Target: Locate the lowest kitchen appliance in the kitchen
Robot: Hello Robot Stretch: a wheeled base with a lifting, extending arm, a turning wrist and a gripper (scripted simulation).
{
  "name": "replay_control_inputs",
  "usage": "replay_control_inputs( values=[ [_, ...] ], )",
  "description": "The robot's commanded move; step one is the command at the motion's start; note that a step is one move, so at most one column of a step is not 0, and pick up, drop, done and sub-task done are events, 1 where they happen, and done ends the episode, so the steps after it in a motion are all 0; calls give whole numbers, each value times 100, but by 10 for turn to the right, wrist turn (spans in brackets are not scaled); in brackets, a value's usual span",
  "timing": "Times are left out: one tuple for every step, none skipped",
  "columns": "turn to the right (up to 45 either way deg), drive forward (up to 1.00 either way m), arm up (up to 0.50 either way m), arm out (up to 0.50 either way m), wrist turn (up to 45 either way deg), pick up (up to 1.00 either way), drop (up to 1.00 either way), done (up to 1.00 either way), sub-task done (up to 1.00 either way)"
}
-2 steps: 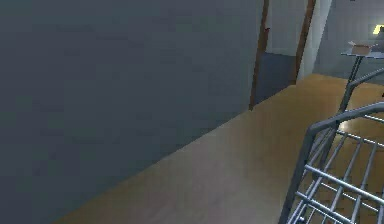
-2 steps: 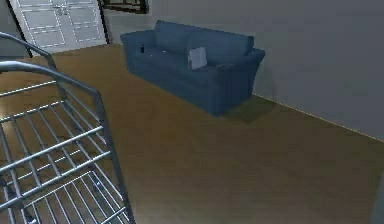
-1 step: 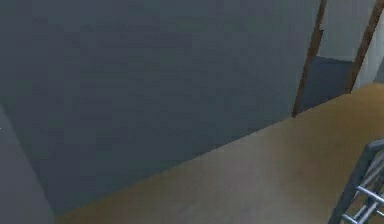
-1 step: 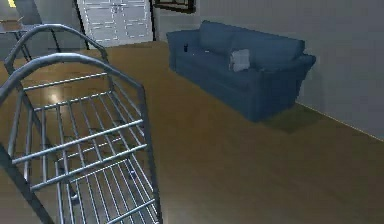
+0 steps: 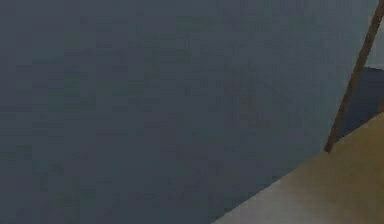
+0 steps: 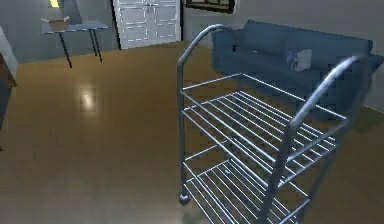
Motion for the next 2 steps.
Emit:
replay_control_inputs(
  values=[
    [450,0,0,0,0,0,0,0,0],
    [120,0,0,0,0,0,0,0,0]
  ],
)
